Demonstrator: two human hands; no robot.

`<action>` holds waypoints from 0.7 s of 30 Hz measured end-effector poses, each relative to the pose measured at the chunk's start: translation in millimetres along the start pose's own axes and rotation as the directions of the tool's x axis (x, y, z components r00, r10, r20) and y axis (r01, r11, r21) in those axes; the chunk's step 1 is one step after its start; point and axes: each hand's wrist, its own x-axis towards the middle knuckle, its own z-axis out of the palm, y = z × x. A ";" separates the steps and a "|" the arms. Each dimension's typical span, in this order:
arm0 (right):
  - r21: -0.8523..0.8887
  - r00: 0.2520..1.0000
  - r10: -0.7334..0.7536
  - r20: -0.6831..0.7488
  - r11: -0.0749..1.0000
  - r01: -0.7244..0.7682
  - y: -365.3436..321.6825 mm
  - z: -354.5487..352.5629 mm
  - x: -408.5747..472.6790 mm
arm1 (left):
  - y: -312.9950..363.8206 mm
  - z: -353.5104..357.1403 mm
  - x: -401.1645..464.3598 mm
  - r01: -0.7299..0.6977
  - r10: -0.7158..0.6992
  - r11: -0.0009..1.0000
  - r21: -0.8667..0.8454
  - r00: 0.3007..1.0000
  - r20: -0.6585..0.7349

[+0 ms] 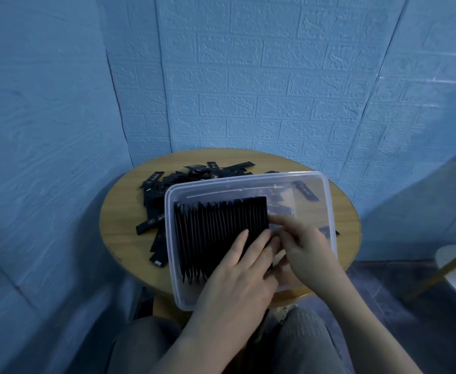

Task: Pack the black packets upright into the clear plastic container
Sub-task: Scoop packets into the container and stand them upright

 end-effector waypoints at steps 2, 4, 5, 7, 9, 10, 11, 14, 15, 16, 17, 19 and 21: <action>0.001 1.000 -0.003 0.004 1.000 0.003 1.4 -0.4 0.1 | 2.2 3.1 -1.8 0.005 -0.005 1.000 0.029 1.000 0.016; -0.004 1.000 -0.006 0.006 1.000 0.006 1.7 -0.8 -0.5 | 3.0 5.9 -2.8 0.000 -0.001 0.999 0.050 1.000 0.021; -0.003 1.000 -0.007 0.006 1.000 0.007 1.0 -1.1 -1.3 | 2.4 6.2 -2.8 -0.008 0.007 0.998 0.056 1.000 0.018; -0.002 1.000 -0.011 0.003 1.000 0.011 -0.9 -1.4 -2.9 | -0.1 6.0 -2.8 -0.033 0.033 0.997 0.072 0.999 0.009; -0.015 1.000 -0.011 -0.001 1.000 0.011 -2.9 -0.8 -4.0 | -2.6 4.7 -4.2 -0.041 0.041 0.995 0.087 0.999 0.005; -0.024 1.000 -0.015 -0.001 1.000 0.015 -4.3 0.0 -4.4 | -3.7 3.7 -5.8 -0.041 0.041 0.994 0.098 0.999 0.000; -0.028 1.000 -0.023 -0.001 0.999 0.023 -6.1 0.9 -5.0 | -4.8 2.7 -7.4 -0.041 0.042 0.993 0.110 0.999 -0.008; -0.012 0.998 -0.064 -0.006 0.998 0.064 -14.0 4.0 -5.6 | -11.4 -5.3 -12.0 -0.042 0.049 0.988 0.149 0.998 -0.046; -0.004 0.997 -0.078 -0.008 0.997 0.078 -16.7 5.3 -5.3 | -14.9 -9.0 -13.5 -0.038 0.048 0.986 0.164 0.997 -0.057; -0.007 0.996 -0.092 -0.010 0.996 0.092 -18.9 7.5 -4.9 | -18.7 -12.4 -15.4 -0.033 0.045 0.984 0.175 0.997 -0.066; -0.021 0.993 -0.114 -0.010 0.993 0.114 -21.4 10.2 -4.9 | -22.4 -15.7 -17.5 -0.028 0.041 0.983 0.180 0.997 -0.071; -0.054 0.983 -0.185 -0.010 0.981 0.184 -25.7 16.2 -6.4 | -30.3 -18.5 -22.7 -0.029 0.045 0.981 0.191 0.996 -0.081; -0.045 0.957 -0.286 -0.050 0.958 0.284 -30.3 20.8 -9.6 | -40.5 -19.3 -28.5 -0.026 0.045 0.978 0.209 0.995 -0.088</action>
